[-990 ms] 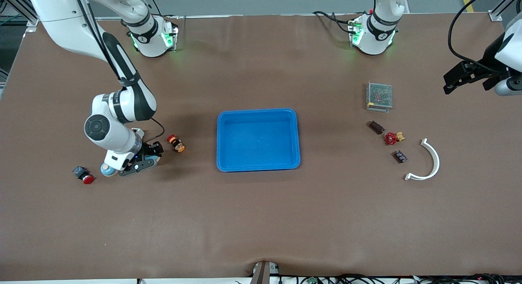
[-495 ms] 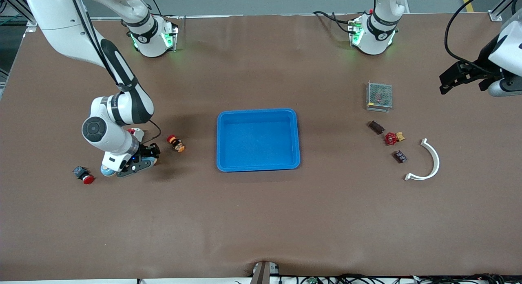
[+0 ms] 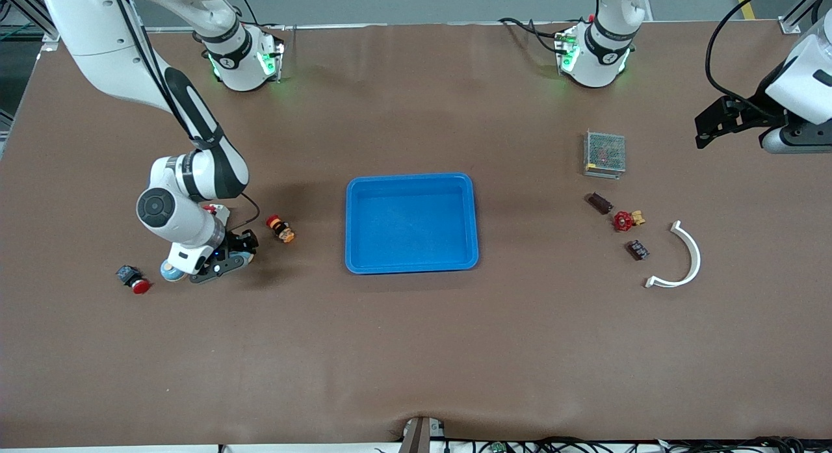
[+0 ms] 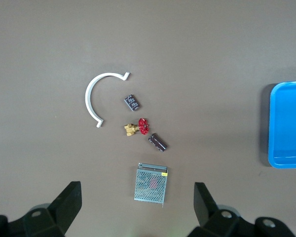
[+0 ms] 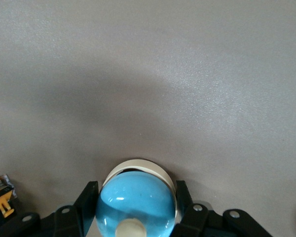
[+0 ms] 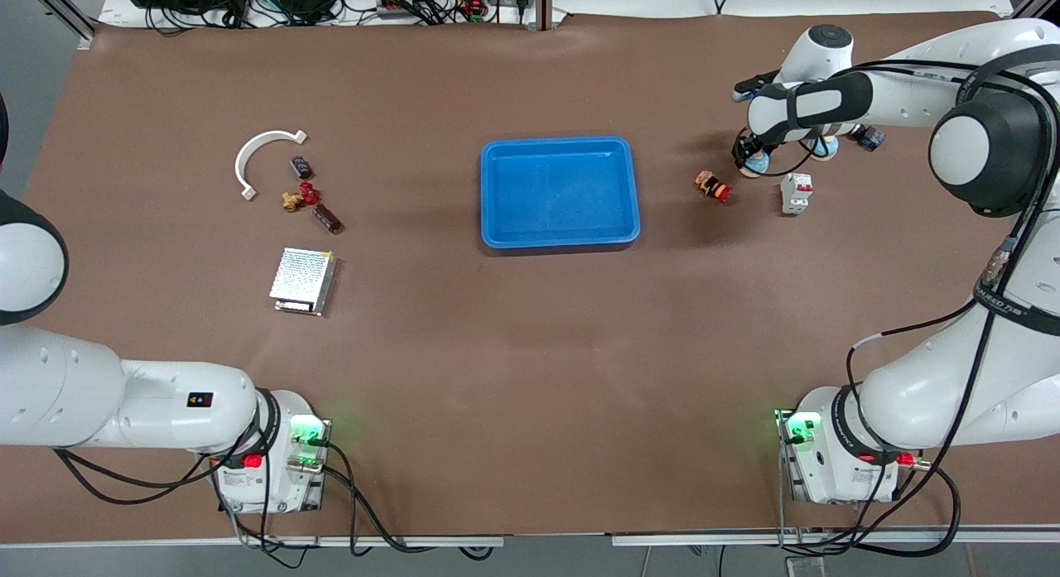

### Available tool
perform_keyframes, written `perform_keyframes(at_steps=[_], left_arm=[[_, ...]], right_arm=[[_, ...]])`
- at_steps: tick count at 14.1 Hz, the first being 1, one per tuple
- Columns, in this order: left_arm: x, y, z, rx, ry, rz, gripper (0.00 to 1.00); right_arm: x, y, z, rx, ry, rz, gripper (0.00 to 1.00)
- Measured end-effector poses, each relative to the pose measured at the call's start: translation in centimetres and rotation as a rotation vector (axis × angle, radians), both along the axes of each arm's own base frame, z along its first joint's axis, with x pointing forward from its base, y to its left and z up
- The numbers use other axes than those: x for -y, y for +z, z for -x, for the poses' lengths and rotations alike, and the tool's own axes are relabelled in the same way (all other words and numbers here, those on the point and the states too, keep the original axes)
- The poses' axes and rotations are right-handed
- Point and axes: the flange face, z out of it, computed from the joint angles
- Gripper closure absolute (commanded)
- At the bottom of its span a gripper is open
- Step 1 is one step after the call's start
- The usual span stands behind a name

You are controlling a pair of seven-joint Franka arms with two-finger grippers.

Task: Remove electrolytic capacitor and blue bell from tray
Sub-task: 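Lower the bell beside the first bell and open the right gripper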

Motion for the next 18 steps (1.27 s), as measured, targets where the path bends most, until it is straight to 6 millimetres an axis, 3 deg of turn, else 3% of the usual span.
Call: perform_keyframes(at_steps=[1,7,10,14,18], left_arm=[[0.0,0.0,0.0,-0.001,0.0,0.0,0.0],[0.0,0.0,0.0,-0.001,0.0,0.0,0.0],[0.0,0.0,0.0,-0.001,0.0,0.0,0.0],[0.2,-0.1,0.0,-0.003,-0.004,0.0,0.0],[0.3,-0.2,-0.1,-0.005,-0.005,0.0,0.0]], right_arm=[[0.0,0.0,0.0,0.0,0.0,0.0,0.0],[0.0,0.2,-0.2,0.006,-0.001,-0.001,0.0],[0.0,1.4,-0.5,-0.025,-0.004,0.004,0.0],[-0.6,7.8,-1.1,-0.106,-0.042,0.02,0.0],[-1.6,15.1,0.3,-0.146,-0.102,0.041,0.0]])
